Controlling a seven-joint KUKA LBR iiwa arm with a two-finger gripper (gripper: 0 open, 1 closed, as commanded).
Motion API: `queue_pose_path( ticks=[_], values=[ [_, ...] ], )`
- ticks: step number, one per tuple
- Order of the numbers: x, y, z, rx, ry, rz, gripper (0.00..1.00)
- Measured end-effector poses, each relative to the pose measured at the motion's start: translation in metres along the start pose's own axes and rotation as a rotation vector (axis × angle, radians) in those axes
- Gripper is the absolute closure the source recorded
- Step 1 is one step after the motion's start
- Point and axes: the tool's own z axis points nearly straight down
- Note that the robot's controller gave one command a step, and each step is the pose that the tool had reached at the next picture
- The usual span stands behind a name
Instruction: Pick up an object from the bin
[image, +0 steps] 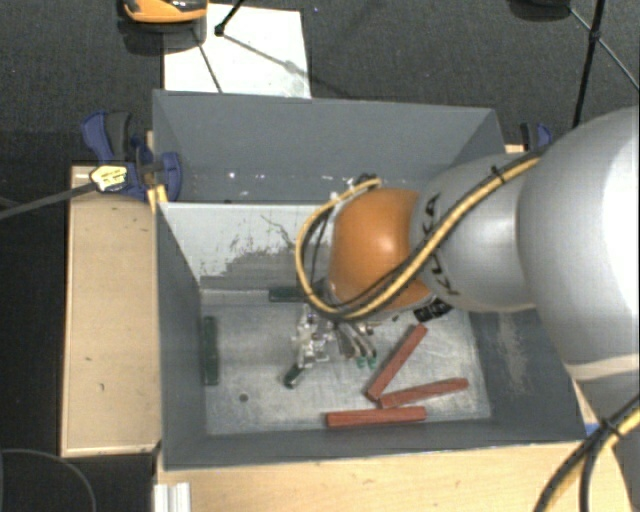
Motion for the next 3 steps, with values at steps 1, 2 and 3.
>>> queue_pose_path(
  ticks=[1,2,3],
  values=[
    [-0.001,-0.004,0.001,0.005,-0.005,0.006,0.0],
    [-0.001,-0.004,0.001,0.004,-0.004,0.009,0.0],
    [0.016,-0.017,0.002,0.0,-0.009,-0.101,0.0]
  ],
)
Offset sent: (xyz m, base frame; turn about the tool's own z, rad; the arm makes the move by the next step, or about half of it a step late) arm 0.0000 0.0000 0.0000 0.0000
